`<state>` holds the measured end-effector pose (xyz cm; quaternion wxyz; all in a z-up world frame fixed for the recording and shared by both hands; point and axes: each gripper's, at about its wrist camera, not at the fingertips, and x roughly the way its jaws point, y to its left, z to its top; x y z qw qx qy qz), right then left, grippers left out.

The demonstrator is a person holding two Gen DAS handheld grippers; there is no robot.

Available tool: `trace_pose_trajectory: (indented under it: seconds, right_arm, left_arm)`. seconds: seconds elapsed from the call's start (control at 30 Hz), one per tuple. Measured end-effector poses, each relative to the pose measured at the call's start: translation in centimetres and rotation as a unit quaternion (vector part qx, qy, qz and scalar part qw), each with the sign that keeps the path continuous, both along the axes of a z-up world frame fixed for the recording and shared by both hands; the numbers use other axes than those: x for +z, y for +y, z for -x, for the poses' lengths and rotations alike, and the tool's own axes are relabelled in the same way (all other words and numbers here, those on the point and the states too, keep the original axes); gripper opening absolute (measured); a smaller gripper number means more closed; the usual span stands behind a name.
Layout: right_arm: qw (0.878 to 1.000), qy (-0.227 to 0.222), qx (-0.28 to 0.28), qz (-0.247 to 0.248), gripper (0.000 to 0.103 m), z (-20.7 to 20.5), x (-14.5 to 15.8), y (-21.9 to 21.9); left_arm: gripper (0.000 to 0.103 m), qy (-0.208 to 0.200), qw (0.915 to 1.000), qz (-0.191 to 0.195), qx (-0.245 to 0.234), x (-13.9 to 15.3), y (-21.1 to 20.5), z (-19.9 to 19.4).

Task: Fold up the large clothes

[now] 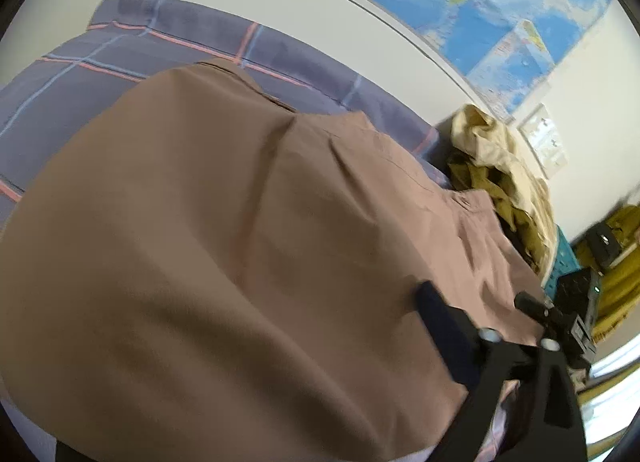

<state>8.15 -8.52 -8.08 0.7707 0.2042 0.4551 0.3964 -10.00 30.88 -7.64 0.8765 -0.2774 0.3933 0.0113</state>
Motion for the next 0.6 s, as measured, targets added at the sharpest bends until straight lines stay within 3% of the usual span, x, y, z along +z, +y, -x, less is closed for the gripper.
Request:
trace_pose_trajectory:
  seconds: [0.03,0.1,0.23,0.33,0.37,0.4,0.43,0.5,0.6]
  right_arm:
    - [1.000,0.006,0.000,-0.003,0.060,-0.2,-0.3,0.0]
    - [1.000,0.012,0.001,-0.010,0.057,-0.8,-0.7,-0.1]
    - [1.000,0.018,0.012,-0.013,0.060,-1.5,-0.7,0.3]
    - [1.000,0.014,0.016,-0.001,0.058,-1.7,-0.5,1.0]
    - [1.000,0.015,0.017,0.002,0.052,-1.8,-0.5,1.2]
    - [1.000,0.017,0.018,0.005,0.023,-1.9,-0.6,1.4]
    - [0.999,0.026,0.022,0.008,0.016,-2.1,-1.0,1.7]
    - [0.999,0.032,0.026,-0.007,0.014,-2.2,-1.2,1.7]
    - [0.999,0.019,0.031,-0.015,0.013,-2.0,0.3,2.1]
  left_arm:
    - [0.072,0.003,0.9999,-0.008,0.007,0.0,0.1,-0.1]
    - [0.072,0.004,0.9999,-0.012,0.008,-0.1,0.3,-0.2]
    - [0.090,0.000,1.0000,0.001,-0.006,-0.1,0.2,-0.9]
    - [0.087,0.008,0.9993,-0.037,-0.004,0.0,-0.7,-1.6]
    - [0.082,0.010,0.9985,-0.053,0.007,0.0,-0.9,-1.8]
    - [0.068,0.013,0.9979,-0.061,0.019,0.0,-0.8,-1.8]
    - [0.053,0.018,0.9972,-0.064,0.034,0.0,-0.5,-1.8]
    - [0.040,0.019,0.9981,-0.039,0.043,0.0,0.3,-1.8]
    - [0.024,0.024,0.9981,-0.041,0.038,0.6,0.8,-1.9]
